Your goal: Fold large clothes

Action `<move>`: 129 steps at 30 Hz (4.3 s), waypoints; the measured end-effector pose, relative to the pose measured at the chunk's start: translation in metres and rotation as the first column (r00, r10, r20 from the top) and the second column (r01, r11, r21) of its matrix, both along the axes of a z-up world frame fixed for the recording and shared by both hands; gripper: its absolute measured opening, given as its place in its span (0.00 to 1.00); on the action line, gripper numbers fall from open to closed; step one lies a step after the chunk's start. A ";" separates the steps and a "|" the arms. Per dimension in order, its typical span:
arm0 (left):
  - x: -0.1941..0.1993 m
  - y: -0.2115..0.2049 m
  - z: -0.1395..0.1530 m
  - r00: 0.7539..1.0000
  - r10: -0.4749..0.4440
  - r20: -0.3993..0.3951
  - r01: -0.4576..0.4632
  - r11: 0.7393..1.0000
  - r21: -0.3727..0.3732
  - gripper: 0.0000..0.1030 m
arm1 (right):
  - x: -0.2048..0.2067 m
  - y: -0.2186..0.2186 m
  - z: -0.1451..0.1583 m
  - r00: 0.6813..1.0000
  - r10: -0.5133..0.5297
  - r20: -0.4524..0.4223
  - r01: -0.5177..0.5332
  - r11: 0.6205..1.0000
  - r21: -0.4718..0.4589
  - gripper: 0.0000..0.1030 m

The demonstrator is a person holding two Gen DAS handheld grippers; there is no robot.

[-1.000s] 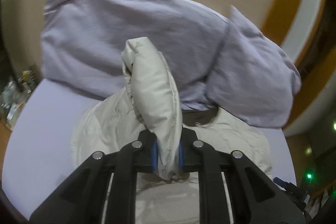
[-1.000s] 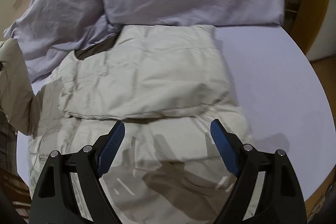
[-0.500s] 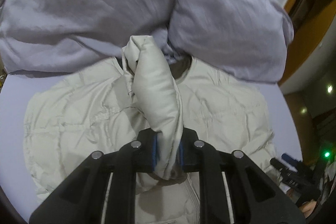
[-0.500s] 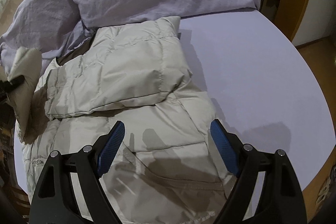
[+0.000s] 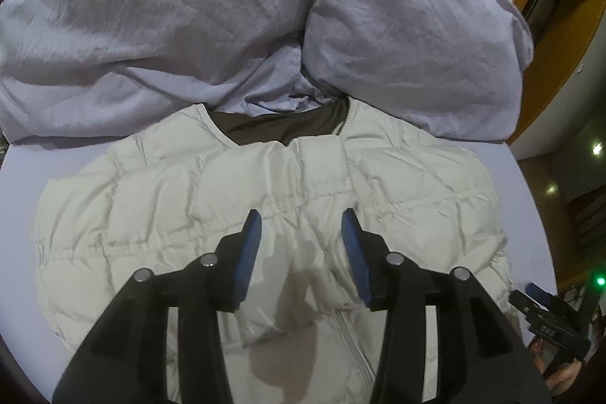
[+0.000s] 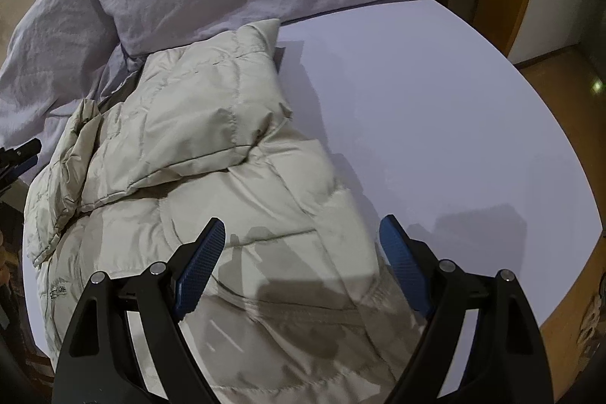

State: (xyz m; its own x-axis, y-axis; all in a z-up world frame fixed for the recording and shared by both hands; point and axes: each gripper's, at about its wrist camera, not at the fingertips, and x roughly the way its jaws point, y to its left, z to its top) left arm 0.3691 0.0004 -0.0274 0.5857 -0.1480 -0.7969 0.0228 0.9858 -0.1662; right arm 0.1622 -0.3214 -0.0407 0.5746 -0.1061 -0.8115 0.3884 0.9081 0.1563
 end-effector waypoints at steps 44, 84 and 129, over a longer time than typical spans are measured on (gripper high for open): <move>-0.309 0.173 -0.081 0.908 0.409 -0.088 -0.408 0.913 0.023 0.47 | -0.110 -0.012 -0.031 0.990 0.132 -0.046 -0.129 0.989 0.070 0.78; -0.313 0.174 -0.007 0.900 0.420 0.118 -0.388 0.894 -0.223 0.09 | -0.098 0.000 0.057 0.944 0.187 0.273 -0.228 0.965 0.127 0.10; 0.033 0.220 0.020 0.926 0.361 0.112 -0.350 0.930 -0.111 0.08 | 0.197 0.010 0.074 0.964 0.110 0.243 -0.087 0.991 -0.104 0.11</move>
